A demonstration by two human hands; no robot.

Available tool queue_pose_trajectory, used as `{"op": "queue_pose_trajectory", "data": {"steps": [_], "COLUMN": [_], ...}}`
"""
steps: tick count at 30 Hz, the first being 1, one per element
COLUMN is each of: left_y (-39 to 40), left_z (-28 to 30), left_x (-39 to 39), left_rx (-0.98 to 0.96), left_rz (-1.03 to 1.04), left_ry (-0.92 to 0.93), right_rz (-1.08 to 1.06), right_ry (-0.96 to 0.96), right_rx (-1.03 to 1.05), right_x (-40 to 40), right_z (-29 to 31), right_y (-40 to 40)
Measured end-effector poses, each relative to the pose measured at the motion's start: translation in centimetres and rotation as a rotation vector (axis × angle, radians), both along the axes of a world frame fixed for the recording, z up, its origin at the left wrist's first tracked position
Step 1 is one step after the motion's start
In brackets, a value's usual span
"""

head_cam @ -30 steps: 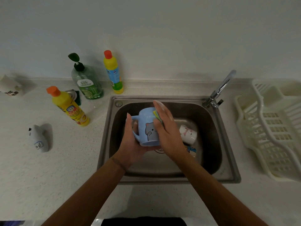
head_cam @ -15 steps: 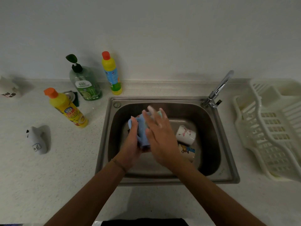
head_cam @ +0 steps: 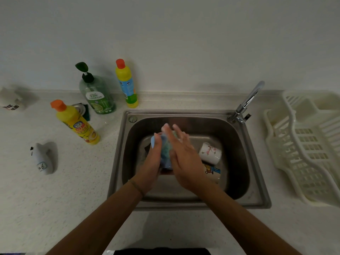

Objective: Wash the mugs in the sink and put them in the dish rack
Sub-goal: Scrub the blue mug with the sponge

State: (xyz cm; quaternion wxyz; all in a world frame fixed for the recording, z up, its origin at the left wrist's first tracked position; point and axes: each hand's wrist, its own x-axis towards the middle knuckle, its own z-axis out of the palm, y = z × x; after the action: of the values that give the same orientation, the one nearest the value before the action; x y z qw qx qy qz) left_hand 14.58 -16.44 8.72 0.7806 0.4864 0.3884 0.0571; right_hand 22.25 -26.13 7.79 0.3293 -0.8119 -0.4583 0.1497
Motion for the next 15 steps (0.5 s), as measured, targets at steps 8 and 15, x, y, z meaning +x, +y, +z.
{"op": "queue_pose_trajectory", "data": {"steps": [8,15], "left_y": [-0.4,-1.0], "left_z": [-0.4,0.3], "left_x": [-0.7,-0.2], "left_rx": [0.034,-0.047], "left_rz": [-0.040,0.048], "left_ry": [-0.028,-0.002], "right_rz": [0.050,-0.158], "right_ry": [-0.114,0.064], "right_rx": [-0.006,-0.013], "right_x": [-1.5,1.1], "right_z": [0.6,0.0], "right_y": [-0.8,0.9]}}
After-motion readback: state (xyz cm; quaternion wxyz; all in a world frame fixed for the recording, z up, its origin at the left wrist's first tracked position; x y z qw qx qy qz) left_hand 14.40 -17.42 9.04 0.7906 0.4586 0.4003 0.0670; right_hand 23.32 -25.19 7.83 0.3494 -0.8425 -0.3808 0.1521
